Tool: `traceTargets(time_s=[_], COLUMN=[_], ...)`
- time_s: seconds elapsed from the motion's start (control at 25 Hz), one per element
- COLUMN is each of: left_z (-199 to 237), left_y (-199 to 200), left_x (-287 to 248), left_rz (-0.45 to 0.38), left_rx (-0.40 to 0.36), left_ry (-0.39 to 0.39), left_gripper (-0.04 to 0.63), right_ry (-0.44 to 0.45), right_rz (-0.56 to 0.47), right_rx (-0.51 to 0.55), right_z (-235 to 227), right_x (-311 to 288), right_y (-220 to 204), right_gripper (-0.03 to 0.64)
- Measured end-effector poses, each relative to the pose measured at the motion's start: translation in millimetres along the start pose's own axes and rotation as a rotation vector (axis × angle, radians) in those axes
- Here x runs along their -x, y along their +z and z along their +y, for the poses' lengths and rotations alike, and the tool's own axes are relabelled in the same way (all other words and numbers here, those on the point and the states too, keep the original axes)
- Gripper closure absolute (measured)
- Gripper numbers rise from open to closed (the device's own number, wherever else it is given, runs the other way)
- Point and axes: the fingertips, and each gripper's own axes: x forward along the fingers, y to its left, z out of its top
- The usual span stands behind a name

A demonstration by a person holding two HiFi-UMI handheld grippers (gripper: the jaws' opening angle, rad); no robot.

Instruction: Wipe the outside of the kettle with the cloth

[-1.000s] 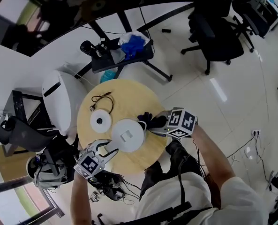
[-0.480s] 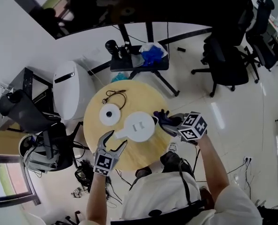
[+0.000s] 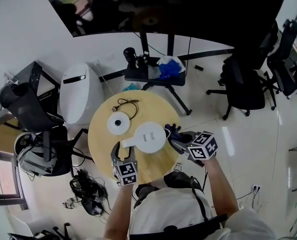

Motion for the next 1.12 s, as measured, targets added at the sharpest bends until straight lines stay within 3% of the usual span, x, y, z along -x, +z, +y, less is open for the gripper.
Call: traceTargets(time_s=[0.12, 0.24, 0.48, 0.64, 0.72, 0.88, 1.12], left_z=[-2, -4, -9, -13, -16, -28, -26], left_y=[6, 7, 14, 15, 17, 31, 34], left_x=[-3, -3, -9, -13, -16, -21, -24], left_rz=[-0.042, -0.077, -0.103, -0.079, -0.054, -0.031, -0.022], left_rx=[0.032, 0.071, 0.007, -0.033, -0.072, -0.184, -0.248], left_ry=[0.027, -0.001, -0.158, -0.300, -0.392, -0.511, -0.572], left_gripper=[0.436, 0.442, 0.442, 0.442, 0.442, 0.442, 0.442], right_ry=[0.027, 0.057, 0.159, 0.279, 0.327, 0.325, 0.229], right_rz=[0.000, 0.006, 0.004, -0.064, -0.051, 0.042, 0.232], right_rx=[-0.006, 0.005, 0.040, -0.085, -0.127, -0.154, -0.241], right_z=[4, 7, 26, 45, 51, 47, 7], right_x=[-1, 1, 12, 20, 15, -11, -68], right_y=[-1, -5, -11, -10, -22, -62, -134], right_gripper=[0.551, 0.551, 0.551, 0.552, 0.552, 0.552, 0.552])
